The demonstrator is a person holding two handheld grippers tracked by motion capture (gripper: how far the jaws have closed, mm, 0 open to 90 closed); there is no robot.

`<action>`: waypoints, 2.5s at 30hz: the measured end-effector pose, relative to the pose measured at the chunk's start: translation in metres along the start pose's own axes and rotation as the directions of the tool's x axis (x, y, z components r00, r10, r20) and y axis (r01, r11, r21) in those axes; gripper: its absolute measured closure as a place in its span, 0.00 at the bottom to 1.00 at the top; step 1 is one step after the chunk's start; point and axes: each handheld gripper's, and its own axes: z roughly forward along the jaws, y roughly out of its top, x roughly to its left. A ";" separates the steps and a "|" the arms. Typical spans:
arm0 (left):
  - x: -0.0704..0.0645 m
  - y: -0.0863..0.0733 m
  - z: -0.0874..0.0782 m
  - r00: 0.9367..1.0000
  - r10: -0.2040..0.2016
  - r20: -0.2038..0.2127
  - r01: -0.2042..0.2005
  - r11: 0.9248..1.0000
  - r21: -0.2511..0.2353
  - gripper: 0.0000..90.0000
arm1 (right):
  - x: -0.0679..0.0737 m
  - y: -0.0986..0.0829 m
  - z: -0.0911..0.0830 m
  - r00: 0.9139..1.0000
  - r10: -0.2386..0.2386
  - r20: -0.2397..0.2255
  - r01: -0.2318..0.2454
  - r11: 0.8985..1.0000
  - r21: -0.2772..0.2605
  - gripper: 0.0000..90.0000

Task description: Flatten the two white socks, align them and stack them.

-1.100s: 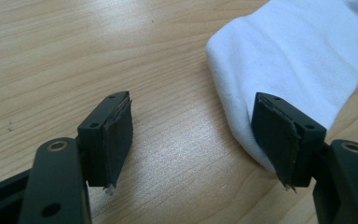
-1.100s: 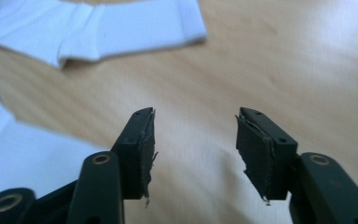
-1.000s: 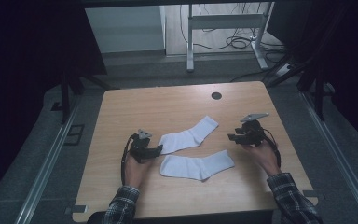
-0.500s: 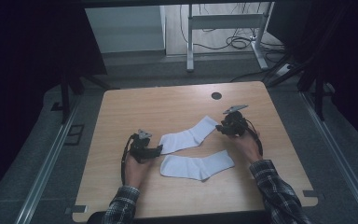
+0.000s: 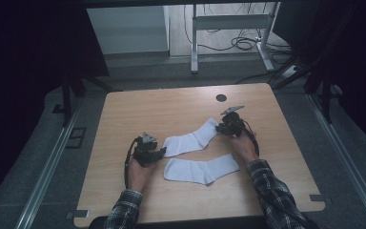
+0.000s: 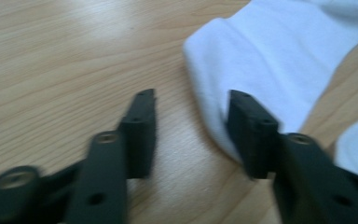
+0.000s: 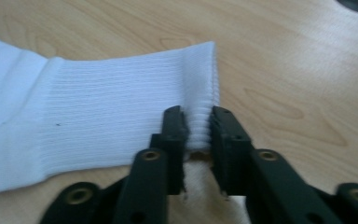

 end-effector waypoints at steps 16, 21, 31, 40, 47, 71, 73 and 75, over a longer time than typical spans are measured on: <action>-0.002 0.014 -0.008 0.999 -0.039 0.031 0.040 0.998 -0.043 0.96 | 0.009 -0.007 -0.046 0.999 -0.025 -0.042 0.025 1.000 -0.018 0.88; -0.005 0.023 -0.029 0.997 -0.033 0.066 0.038 0.997 -0.073 0.95 | 0.014 -0.009 -0.068 0.997 -0.049 -0.052 0.046 0.998 -0.044 0.88; -0.025 0.022 -0.057 0.994 0.043 0.097 -0.037 0.997 -0.070 0.95 | 0.029 -0.027 -0.114 0.994 -0.075 -0.084 0.068 0.995 -0.079 0.88; -0.044 0.004 -0.077 0.989 0.100 0.112 -0.097 0.995 -0.028 0.95 | 0.047 -0.056 -0.139 0.986 -0.063 -0.155 0.051 0.996 -0.079 0.88; -0.050 -0.008 -0.073 0.988 0.120 0.102 -0.121 0.993 0.010 0.95 | 0.060 -0.077 -0.136 0.982 -0.076 -0.175 0.070 0.997 -0.040 0.88; -0.057 -0.010 -0.050 0.992 0.090 0.092 -0.098 0.992 0.077 0.67 | 0.055 -0.082 -0.112 0.992 -0.094 -0.083 0.096 0.995 0.018 0.67; -0.058 -0.012 -0.048 0.993 0.083 0.082 -0.091 0.992 0.092 0.66 | 0.052 -0.085 -0.109 0.994 -0.078 -0.081 0.081 0.996 0.031 0.65; -0.058 -0.015 -0.047 0.995 0.074 0.073 -0.081 0.991 0.103 0.64 | 0.049 -0.088 -0.106 0.994 -0.065 -0.084 0.069 0.997 0.039 0.63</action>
